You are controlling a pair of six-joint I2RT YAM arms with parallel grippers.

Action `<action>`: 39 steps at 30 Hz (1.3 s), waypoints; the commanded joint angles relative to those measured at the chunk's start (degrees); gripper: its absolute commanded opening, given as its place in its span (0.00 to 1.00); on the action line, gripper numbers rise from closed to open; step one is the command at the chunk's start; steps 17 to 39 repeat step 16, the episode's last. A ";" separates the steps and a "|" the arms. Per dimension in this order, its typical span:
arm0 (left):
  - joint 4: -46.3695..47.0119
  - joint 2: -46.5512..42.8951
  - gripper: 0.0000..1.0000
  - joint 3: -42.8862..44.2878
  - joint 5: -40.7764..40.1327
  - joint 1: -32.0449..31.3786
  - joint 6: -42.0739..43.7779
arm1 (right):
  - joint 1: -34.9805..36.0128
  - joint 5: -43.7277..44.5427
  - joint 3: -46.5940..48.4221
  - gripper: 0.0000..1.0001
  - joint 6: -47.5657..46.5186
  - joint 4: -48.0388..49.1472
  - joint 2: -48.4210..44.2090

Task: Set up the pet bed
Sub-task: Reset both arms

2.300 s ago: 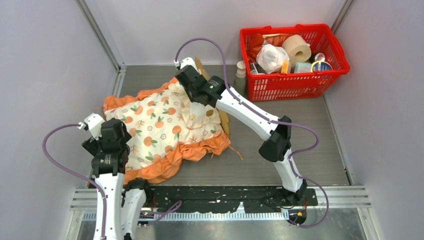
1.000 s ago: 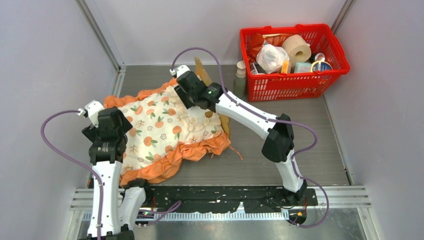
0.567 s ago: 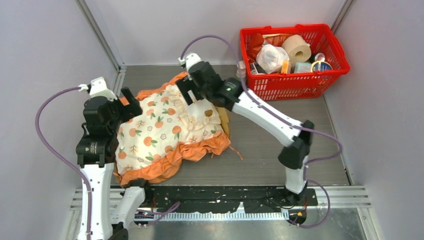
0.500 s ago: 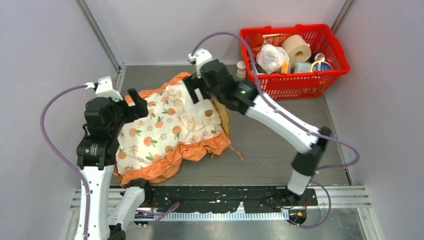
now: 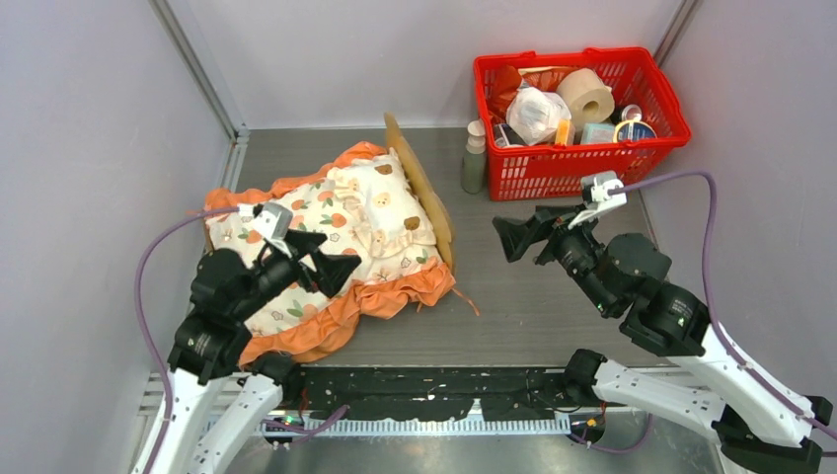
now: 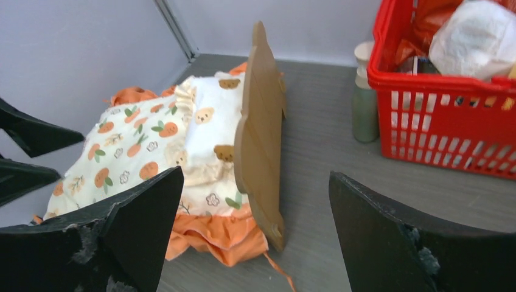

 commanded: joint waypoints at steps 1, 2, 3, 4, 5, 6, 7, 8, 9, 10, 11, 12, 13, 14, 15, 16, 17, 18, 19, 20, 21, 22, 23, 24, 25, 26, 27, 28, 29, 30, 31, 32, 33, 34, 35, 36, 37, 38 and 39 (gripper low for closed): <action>8.56 -6.33 0.99 -2.43 0.71 -0.23 0.43 | -0.10 2.80 -5.43 0.95 6.39 -3.41 -4.19; 8.41 -7.28 0.99 -3.08 -0.15 -0.23 0.63 | -0.13 2.95 -6.15 0.95 6.81 -3.47 -5.00; 8.06 -7.98 0.99 -3.52 -0.85 -0.23 0.93 | -0.14 3.21 -7.29 0.96 7.54 -3.35 -6.27; 7.52 -8.54 0.99 -3.79 -1.38 -0.23 1.45 | -0.14 3.41 -7.69 0.96 7.78 -3.28 -6.79; 7.08 -8.95 0.99 -3.98 -1.99 -0.23 1.62 | -0.14 3.79 -8.27 0.95 8.31 -3.14 -7.59; 6.69 -9.35 0.99 -4.00 -2.56 -0.23 1.83 | -0.14 3.88 -8.53 0.95 8.51 -2.90 -7.93; 6.23 -9.40 0.99 -3.89 -2.78 -0.23 1.95 | -0.10 4.21 -8.73 0.95 8.53 -2.86 -8.47; 5.61 -9.38 0.99 -3.58 -2.92 -0.23 1.93 | -0.12 4.73 -8.71 0.95 8.61 -2.76 -8.72; 5.27 -9.28 0.99 -3.32 -2.91 -0.23 1.87 | -0.12 5.06 -8.70 0.95 8.58 -2.79 -9.09; 5.16 -9.13 0.99 -3.06 -2.96 -0.23 1.65 | -0.13 5.71 -8.66 0.95 8.56 -2.81 -9.21; 5.10 -9.00 0.99 -2.77 -2.73 -0.23 1.49 | -0.14 5.94 -8.62 0.95 8.55 -2.81 -9.36; 5.05 -8.84 0.99 -2.53 -2.57 -0.24 1.37 | -0.14 6.22 -8.59 0.95 8.48 -2.71 -9.39; 4.85 -8.69 0.99 -2.28 -2.39 -0.23 1.30 | -0.14 6.15 -8.60 0.96 8.47 -2.59 -9.45; 4.57 -8.58 0.99 -2.03 -2.42 -0.23 1.22 | -0.14 5.94 -8.61 0.96 8.42 -2.39 -9.48; 4.33 -8.56 0.99 -1.82 -2.39 -0.23 1.26 | -0.10 5.84 -8.61 0.96 8.35 -2.34 -9.39; 4.01 -8.59 0.99 -1.68 -2.58 -0.23 1.30 | -0.12 5.76 -8.57 0.95 8.46 -2.30 -9.40; 4.01 -8.59 0.99 -1.68 -2.58 -0.23 1.30 | -0.12 5.76 -8.57 0.95 8.46 -2.30 -9.40; 4.01 -8.59 0.99 -1.68 -2.58 -0.23 1.30 | -0.12 5.76 -8.57 0.95 8.46 -2.30 -9.40; 4.01 -8.59 0.99 -1.68 -2.58 -0.23 1.30 | -0.12 5.76 -8.57 0.95 8.46 -2.30 -9.40; 4.01 -8.59 0.99 -1.68 -2.58 -0.23 1.30 | -0.12 5.76 -8.57 0.95 8.46 -2.30 -9.40; 4.01 -8.59 0.99 -1.68 -2.58 -0.23 1.30 | -0.12 5.76 -8.57 0.95 8.46 -2.30 -9.40; 4.01 -8.59 0.99 -1.68 -2.58 -0.23 1.30 | -0.12 5.76 -8.57 0.95 8.46 -2.30 -9.40; 4.01 -8.59 0.99 -1.68 -2.58 -0.23 1.30 | -0.12 5.76 -8.57 0.95 8.46 -2.30 -9.40; 4.01 -8.59 0.99 -1.68 -2.58 -0.23 1.30 | -0.12 5.76 -8.57 0.95 8.46 -2.30 -9.40; 4.01 -8.59 0.99 -1.68 -2.58 -0.23 1.30 | -0.12 5.76 -8.57 0.95 8.46 -2.30 -9.40; 4.01 -8.59 0.99 -1.68 -2.58 -0.23 1.30 | -0.12 5.76 -8.57 0.95 8.46 -2.30 -9.40; 4.01 -8.59 0.99 -1.68 -2.58 -0.23 1.30 | -0.12 5.76 -8.57 0.95 8.46 -2.30 -9.40; 4.01 -8.59 0.99 -1.68 -2.58 -0.23 1.30 | -0.12 5.76 -8.57 0.95 8.46 -2.30 -9.40; 4.01 -8.59 0.99 -1.68 -2.58 -0.23 1.30 | -0.12 5.76 -8.57 0.95 8.46 -2.30 -9.40; 4.01 -8.59 0.99 -1.68 -2.58 -0.23 1.30 | -0.12 5.76 -8.57 0.95 8.46 -2.30 -9.40; 4.01 -8.59 0.99 -1.68 -2.58 -0.23 1.30 | -0.12 5.76 -8.57 0.95 8.46 -2.30 -9.40; 4.01 -8.59 0.99 -1.68 -2.58 -0.23 1.30 | -0.12 5.76 -8.57 0.95 8.46 -2.30 -9.40; 4.01 -8.59 0.99 -1.68 -2.58 -0.23 1.30 | -0.12 5.76 -8.57 0.95 8.46 -2.30 -9.40; 4.01 -8.59 0.99 -1.68 -2.58 -0.23 1.30 | -0.12 5.76 -8.57 0.95 8.46 -2.30 -9.40; 4.01 -8.59 0.99 -1.68 -2.58 -0.23 1.30 | -0.12 5.76 -8.57 0.95 8.46 -2.30 -9.40; 4.01 -8.59 0.99 -1.68 -2.58 -0.23 1.30 | -0.12 5.76 -8.57 0.95 8.46 -2.30 -9.40; 4.01 -8.59 0.99 -1.68 -2.58 -0.23 1.30 | -0.12 5.76 -8.57 0.95 8.46 -2.30 -9.40; 4.01 -8.59 0.99 -1.68 -2.58 -0.23 1.30 | -0.12 5.76 -8.57 0.95 8.46 -2.30 -9.40; 4.01 -8.59 0.99 -1.68 -2.58 -0.23 1.30 | -0.12 5.76 -8.57 0.95 8.46 -2.30 -9.40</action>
